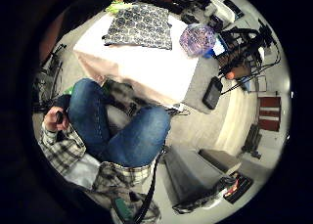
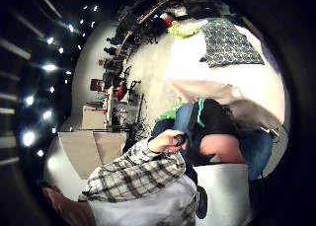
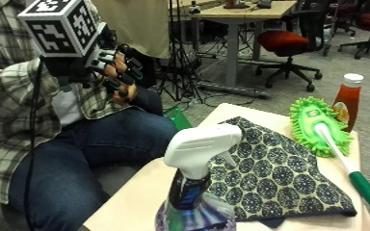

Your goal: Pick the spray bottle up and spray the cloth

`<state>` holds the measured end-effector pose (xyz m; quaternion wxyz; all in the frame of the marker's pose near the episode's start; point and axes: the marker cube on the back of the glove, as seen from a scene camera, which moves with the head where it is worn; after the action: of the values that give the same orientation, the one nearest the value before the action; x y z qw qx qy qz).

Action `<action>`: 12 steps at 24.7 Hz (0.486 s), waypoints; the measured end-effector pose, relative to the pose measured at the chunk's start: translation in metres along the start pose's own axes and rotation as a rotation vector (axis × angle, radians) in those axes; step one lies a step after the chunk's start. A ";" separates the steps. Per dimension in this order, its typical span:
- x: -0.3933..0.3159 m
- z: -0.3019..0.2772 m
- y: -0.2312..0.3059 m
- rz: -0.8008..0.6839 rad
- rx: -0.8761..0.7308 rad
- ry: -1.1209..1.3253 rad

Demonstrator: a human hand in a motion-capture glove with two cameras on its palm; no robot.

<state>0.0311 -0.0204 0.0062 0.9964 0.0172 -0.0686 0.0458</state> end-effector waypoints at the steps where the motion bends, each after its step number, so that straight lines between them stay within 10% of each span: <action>1: 0.004 0.000 -0.004 0.015 0.011 -0.021; 12: 0.066 -0.001 -0.051 0.230 0.257 -0.311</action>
<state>0.1011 -0.0648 0.0134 0.9517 0.1430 -0.2163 0.1644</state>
